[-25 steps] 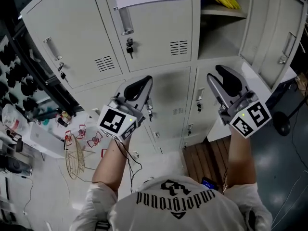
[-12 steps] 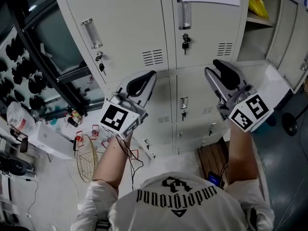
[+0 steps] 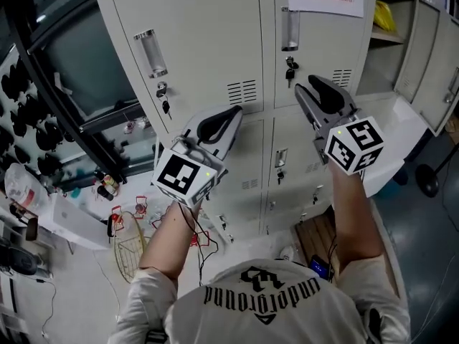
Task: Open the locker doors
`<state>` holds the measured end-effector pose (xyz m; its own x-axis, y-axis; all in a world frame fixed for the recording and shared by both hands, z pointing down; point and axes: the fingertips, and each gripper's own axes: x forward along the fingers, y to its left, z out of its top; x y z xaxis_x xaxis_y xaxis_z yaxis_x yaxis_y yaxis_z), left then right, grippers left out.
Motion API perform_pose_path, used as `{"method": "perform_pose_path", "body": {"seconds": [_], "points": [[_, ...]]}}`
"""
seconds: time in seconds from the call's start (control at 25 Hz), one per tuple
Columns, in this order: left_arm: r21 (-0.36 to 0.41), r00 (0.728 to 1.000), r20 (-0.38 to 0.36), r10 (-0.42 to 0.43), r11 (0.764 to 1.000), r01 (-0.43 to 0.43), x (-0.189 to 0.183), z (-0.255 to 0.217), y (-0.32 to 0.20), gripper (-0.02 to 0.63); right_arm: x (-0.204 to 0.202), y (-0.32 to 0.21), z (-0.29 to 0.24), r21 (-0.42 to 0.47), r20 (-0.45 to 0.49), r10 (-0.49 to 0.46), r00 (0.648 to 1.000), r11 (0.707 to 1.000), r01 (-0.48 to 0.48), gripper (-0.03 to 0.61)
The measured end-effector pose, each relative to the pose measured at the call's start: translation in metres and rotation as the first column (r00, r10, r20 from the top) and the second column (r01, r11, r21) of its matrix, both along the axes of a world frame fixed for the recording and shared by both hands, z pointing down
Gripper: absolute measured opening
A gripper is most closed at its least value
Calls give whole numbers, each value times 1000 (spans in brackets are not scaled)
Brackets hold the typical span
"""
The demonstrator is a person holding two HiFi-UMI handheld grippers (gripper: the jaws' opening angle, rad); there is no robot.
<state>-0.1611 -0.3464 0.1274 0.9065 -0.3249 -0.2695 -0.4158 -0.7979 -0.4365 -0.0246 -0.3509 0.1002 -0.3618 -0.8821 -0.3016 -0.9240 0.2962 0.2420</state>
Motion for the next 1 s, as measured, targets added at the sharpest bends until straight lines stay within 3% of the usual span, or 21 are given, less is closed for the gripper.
{"method": "perform_pose_path", "body": {"seconds": [0.24,0.44,0.76,1.0], "points": [[3,1000,-5,8,1000,-8,9,-1,-9,8,12,-36,-7,-17,-14,68,998,998,-68,156],[4,1000,-15,1,1000,-1,14,-2,-18,8,11,-58,-6,-39,-18,50,999,998,-50,156],[4,1000,-26,7,1000,-6,18,-4,-25,8,4,-69,-8,-24,-73,70,995,997,-72,109],[1,999,-25,21,1000,-21,17,-3,-23,8,4,-66,-9,-27,-75,79,994,996,-81,107]]}}
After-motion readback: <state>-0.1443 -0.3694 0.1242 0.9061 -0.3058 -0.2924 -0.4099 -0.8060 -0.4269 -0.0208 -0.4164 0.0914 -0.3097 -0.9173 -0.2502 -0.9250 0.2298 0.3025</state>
